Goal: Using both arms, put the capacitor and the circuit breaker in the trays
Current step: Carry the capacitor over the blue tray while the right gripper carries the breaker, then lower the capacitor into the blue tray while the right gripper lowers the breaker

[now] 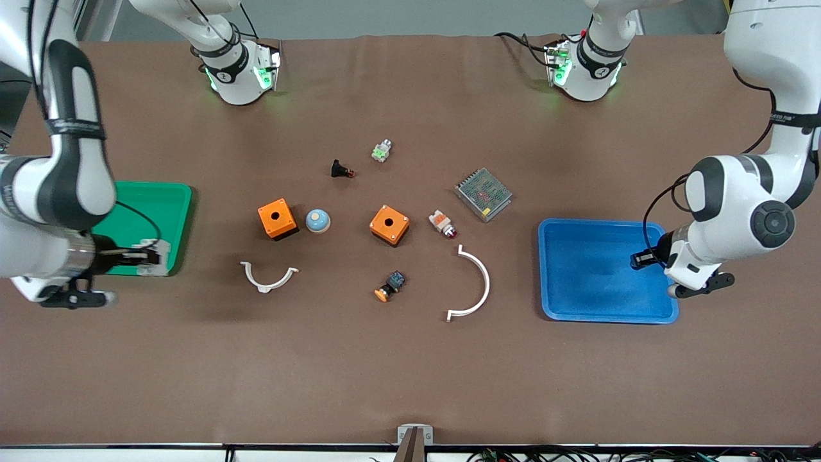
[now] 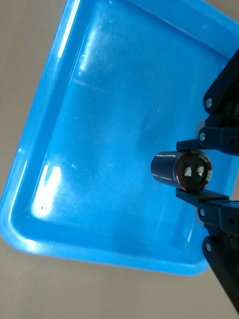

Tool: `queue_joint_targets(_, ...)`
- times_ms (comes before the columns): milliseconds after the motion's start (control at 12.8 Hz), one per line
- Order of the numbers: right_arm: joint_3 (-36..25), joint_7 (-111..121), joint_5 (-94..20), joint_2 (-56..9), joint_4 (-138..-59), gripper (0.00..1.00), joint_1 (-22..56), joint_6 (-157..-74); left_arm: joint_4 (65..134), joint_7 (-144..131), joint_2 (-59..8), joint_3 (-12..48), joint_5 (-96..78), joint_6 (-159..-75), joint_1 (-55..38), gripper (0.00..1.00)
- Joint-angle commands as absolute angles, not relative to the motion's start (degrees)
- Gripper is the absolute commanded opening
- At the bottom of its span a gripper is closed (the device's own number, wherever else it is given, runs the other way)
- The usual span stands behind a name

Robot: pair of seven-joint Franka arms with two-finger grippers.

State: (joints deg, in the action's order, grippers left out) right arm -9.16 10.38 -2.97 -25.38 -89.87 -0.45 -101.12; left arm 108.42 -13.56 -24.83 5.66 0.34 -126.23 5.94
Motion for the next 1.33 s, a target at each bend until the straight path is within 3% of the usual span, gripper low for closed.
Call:
queue_joint_targets(0, -7.7, 14.6, 1.1, -24.1, -93.3, 0.07, -4.3, -101.2, 107.8, -14.0, -27.8, 6.1, 0.8, -128.6, 5.8, 0.00)
queue_joint_targets(235, -7.7, 15.6, 1.1, -24.2, -98.9, 0.07, -8.1, -101.8, 107.7, -14.0, -30.2, 6.1, 0.8, -130.5, 5.4, 0.01)
queue_joint_targets(392, -7.6, 15.8, 1.1, -24.0, -102.5, 0.08, -10.3, -103.9, 107.3, -14.1, -30.1, 6.1, 0.8, -130.4, 4.8, 0.12)
queue_joint_targets(549, -7.6, 15.9, 1.1, -23.9, -106.8, 0.09, -11.5, -110.4, 106.6, -14.1, -30.6, 6.1, 0.9, -130.4, 4.7, 0.45)
queue_joint_targets(627, -7.6, 16.2, 1.1, -24.1, -108.5, 0.09, -11.7, -114.2, 106.4, -14.9, -30.5, 6.1, 0.9, -130.3, 4.7, 0.91)
queue_joint_targets(706, -7.6, 17.3, 1.1, -24.2, -109.7, 0.09, -11.7, -117.6, 106.3, -14.3, -30.2, 6.2, 0.9, -130.3, 4.7, 1.00)
queue_joint_targets(1020, -7.7, 19.6, 1.2, -25.2, -109.9, 0.10, -12.0, -121.3, 103.9, -12.8, -23.2, 6.4, 0.8, -126.7, 5.4, 1.00)
queue_joint_targets(1255, -7.6, 22.1, 1.2, -27.3, -110.0, 0.10, -14.1, -123.6, 95.7, -10.2, -17.7, 6.0, 0.9, -115.4, 6.6, 1.00)
